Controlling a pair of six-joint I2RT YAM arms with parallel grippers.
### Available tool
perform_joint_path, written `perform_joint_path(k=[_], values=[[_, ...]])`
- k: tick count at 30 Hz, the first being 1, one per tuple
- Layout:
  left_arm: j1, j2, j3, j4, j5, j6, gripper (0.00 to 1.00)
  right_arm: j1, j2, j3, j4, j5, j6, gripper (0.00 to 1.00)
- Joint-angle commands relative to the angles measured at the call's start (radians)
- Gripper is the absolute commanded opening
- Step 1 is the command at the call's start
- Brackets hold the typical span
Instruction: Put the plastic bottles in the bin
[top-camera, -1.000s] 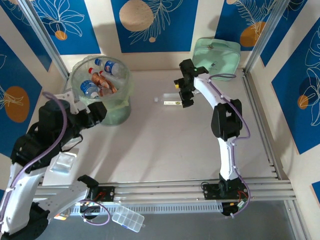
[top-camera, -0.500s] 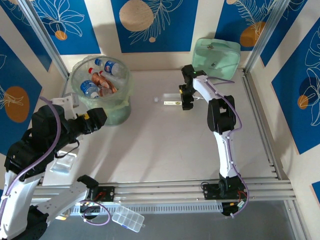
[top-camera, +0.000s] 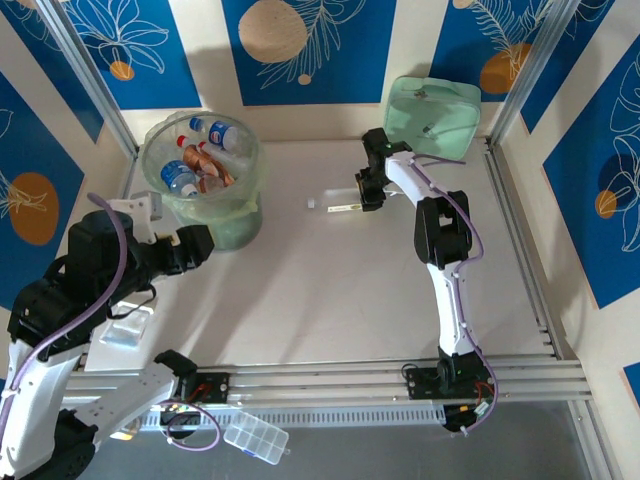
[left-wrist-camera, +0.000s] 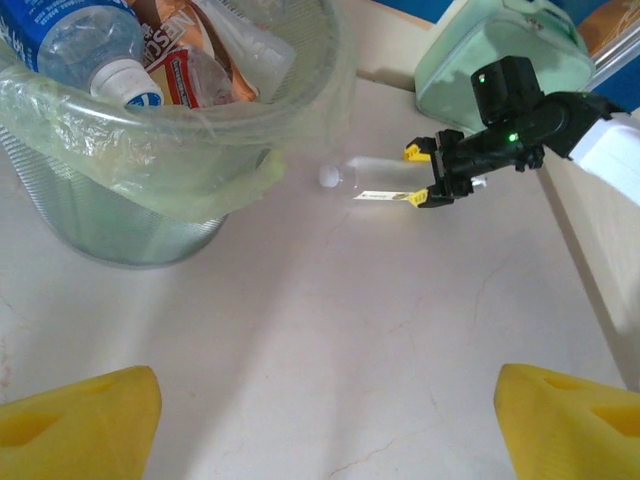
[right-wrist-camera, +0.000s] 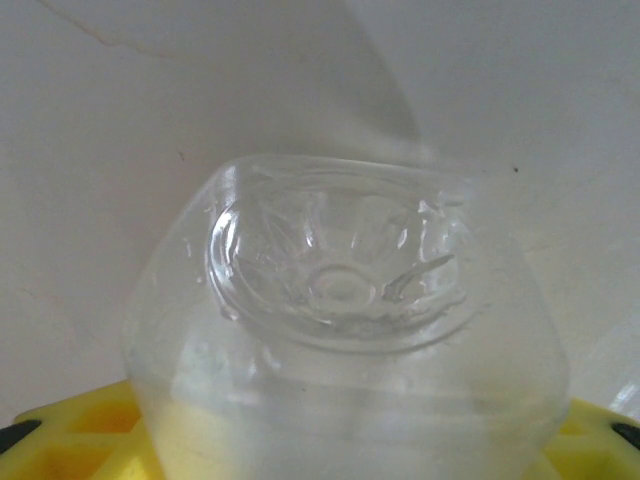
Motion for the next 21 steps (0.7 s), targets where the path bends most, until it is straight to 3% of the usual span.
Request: perform_joint_path(k=[1, 6, 14, 21], values=[[-0.005, 0.012, 0.035, -0.017, 0.021, 0.082, 0.91, -0.003, -0.108, -0.026, -0.02, -0.021, -0.11, 0.55], [-0.005, 0.036, 0.024, 0.019, 0.149, 0.159, 0.95, 0.003, -0.257, -0.122, -0.007, -0.043, -0.308, 0.55], [-0.007, 0.142, -0.015, 0.109, 0.337, 0.105, 0.93, 0.037, -0.608, -0.458, 0.063, -0.067, -0.473, 0.52], [-0.038, 0.272, 0.003, 0.204, 0.431, 0.09, 0.94, 0.082, -0.788, -0.53, 0.023, -0.109, -0.647, 0.51]])
